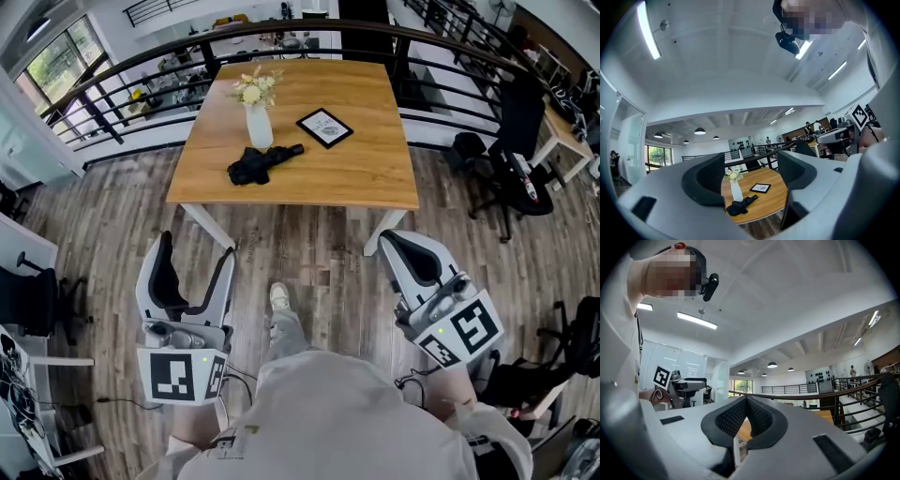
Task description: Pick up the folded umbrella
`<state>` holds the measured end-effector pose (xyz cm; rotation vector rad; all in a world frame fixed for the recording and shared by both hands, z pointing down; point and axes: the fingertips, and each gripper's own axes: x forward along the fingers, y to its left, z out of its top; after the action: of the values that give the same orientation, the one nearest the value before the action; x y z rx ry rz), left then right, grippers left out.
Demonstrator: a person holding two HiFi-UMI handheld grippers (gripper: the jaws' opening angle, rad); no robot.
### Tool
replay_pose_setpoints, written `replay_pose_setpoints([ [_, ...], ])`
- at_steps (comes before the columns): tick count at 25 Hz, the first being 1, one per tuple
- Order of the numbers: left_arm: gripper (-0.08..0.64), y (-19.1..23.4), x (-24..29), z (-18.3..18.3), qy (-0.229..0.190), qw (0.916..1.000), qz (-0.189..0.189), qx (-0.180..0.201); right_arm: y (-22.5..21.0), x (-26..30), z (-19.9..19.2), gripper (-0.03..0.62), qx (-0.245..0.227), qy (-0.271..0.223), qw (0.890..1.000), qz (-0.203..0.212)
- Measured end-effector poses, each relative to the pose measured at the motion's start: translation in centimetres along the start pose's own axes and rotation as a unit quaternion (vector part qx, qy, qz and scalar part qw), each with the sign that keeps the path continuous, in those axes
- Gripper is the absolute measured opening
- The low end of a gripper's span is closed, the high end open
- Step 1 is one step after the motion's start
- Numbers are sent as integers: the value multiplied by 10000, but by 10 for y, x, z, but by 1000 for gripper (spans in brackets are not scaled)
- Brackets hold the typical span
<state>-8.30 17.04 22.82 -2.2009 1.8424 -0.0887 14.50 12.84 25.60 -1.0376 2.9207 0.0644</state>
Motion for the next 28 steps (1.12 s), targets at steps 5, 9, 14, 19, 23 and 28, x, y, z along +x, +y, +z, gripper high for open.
replay_pose_setpoints([
  [5, 350, 32, 52, -17, 78, 9998, -150, -48, -16, 66, -4, 29, -144, 162, 9997, 66],
  [9, 350, 67, 93, -33, 139, 9995, -272, -77, -25, 120, -7, 29, -135, 245, 9996, 101],
  [14, 350, 115, 149, -55, 285, 9984, -480, -78, -48, 187, -13, 29, -47, 424, 9991, -49],
  [19, 350, 163, 206, -89, 521, 9958, -752, 47, -71, 257, -25, 29, 64, 563, 9981, -233],
  [23, 350, 181, 246, -123, 1095, 9867, -1192, 133, -84, 307, -38, 29, 138, 675, 9971, -328],
  [28, 350, 200, 288, -147, 1174, 9829, -1415, 123, -94, 356, -54, 29, 175, 871, 9955, -315],
])
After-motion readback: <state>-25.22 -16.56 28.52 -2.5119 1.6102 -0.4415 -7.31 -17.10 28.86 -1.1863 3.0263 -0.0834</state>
